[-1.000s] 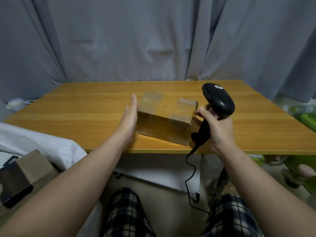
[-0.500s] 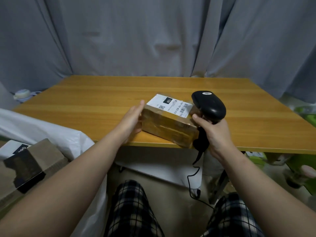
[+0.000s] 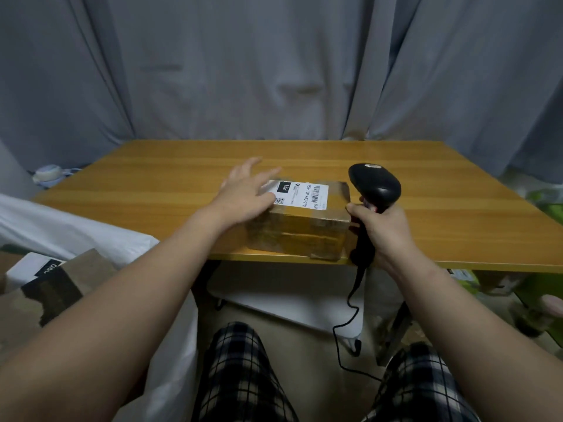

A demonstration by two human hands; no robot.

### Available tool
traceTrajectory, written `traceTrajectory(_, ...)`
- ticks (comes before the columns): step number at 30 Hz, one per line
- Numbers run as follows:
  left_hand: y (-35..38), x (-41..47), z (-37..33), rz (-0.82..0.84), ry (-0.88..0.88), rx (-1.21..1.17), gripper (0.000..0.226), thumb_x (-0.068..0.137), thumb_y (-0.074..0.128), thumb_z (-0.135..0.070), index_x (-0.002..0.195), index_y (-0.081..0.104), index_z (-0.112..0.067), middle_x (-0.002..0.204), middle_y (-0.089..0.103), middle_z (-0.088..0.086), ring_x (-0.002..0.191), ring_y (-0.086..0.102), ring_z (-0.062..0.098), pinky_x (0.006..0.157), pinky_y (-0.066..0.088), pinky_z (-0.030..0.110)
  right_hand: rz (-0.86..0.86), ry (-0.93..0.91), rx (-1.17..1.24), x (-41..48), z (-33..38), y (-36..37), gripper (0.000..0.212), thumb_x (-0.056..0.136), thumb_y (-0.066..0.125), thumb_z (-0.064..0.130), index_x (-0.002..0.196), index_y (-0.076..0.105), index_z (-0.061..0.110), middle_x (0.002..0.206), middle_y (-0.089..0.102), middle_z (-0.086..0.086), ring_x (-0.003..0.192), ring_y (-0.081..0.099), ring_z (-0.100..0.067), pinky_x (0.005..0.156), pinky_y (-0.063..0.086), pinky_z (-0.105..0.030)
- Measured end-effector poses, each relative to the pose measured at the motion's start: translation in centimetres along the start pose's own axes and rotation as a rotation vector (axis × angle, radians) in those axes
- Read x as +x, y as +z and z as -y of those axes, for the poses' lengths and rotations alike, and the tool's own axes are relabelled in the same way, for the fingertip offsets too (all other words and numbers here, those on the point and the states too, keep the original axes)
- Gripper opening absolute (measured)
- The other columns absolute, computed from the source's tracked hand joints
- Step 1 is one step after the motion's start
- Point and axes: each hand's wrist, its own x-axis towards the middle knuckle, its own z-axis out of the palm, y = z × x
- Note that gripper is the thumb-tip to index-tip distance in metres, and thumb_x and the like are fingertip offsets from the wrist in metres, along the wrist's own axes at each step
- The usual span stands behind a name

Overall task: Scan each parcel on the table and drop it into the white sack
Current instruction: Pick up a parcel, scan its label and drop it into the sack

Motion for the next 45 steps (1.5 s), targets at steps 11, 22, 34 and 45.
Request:
traceTrajectory(11, 0.9, 3.2, -2.5, -0.064, -0.21, 0.379, 0.062, 0.091, 0.033, -0.062, 0.135, 0.047, -0.021, 0.136, 0.05, 0.011, 0.125, 0.044, 0.034, 0.099, 0.035, 0.043, 0.009, 0.195, 0.265, -3.0, -0.5, 1.8, 0.014, 0.087, 0.069, 0.015, 0.098, 0.065, 0.007, 0.094, 0.07, -0.01, 0.09, 0.069, -0.023, 0.076, 0.06, -0.035)
traceTrajectory(22, 1.7, 0.4, 0.0, 0.111, -0.302, -1.037, 0.014, 0.093, 0.056, -0.03, 0.099, 0.043, -0.029, 0.097, 0.061, 0.002, 0.085, 0.059, 0.02, 0.066, 0.046, 0.034, 0.154, 0.132, 0.344, -2.1, 0.5, 3.2, 0.014, 0.086, 0.067, 0.007, 0.095, 0.067, 0.017, 0.083, 0.076, -0.001, 0.083, 0.072, -0.018, 0.076, 0.057, -0.035)
traceTrajectory(34, 3.1, -1.7, 1.2, -0.112, -0.199, -1.112, 0.088, 0.084, 0.072, -0.017, 0.148, 0.017, -0.041, 0.124, 0.059, 0.01, 0.1, 0.064, 0.013, 0.063, 0.055, 0.02, 0.075, -0.28, -0.107, -2.6, 0.5, 1.1, 0.034, 0.086, 0.072, 0.018, 0.076, 0.058, -0.011, 0.062, 0.051, -0.018, 0.05, 0.054, -0.023, 0.053, 0.048, -0.032)
traceTrajectory(45, 3.4, -1.5, 1.1, -0.122, -0.201, -1.104, 0.089, 0.085, 0.071, -0.02, 0.148, 0.012, -0.042, 0.129, 0.057, 0.006, 0.111, 0.058, 0.016, 0.062, 0.054, 0.018, 0.144, -0.292, -0.139, -4.4, -0.4, 1.9, 0.035, 0.088, 0.07, 0.017, 0.059, 0.061, 0.001, 0.052, 0.057, -0.023, 0.042, 0.057, -0.019, 0.048, 0.049, -0.027)
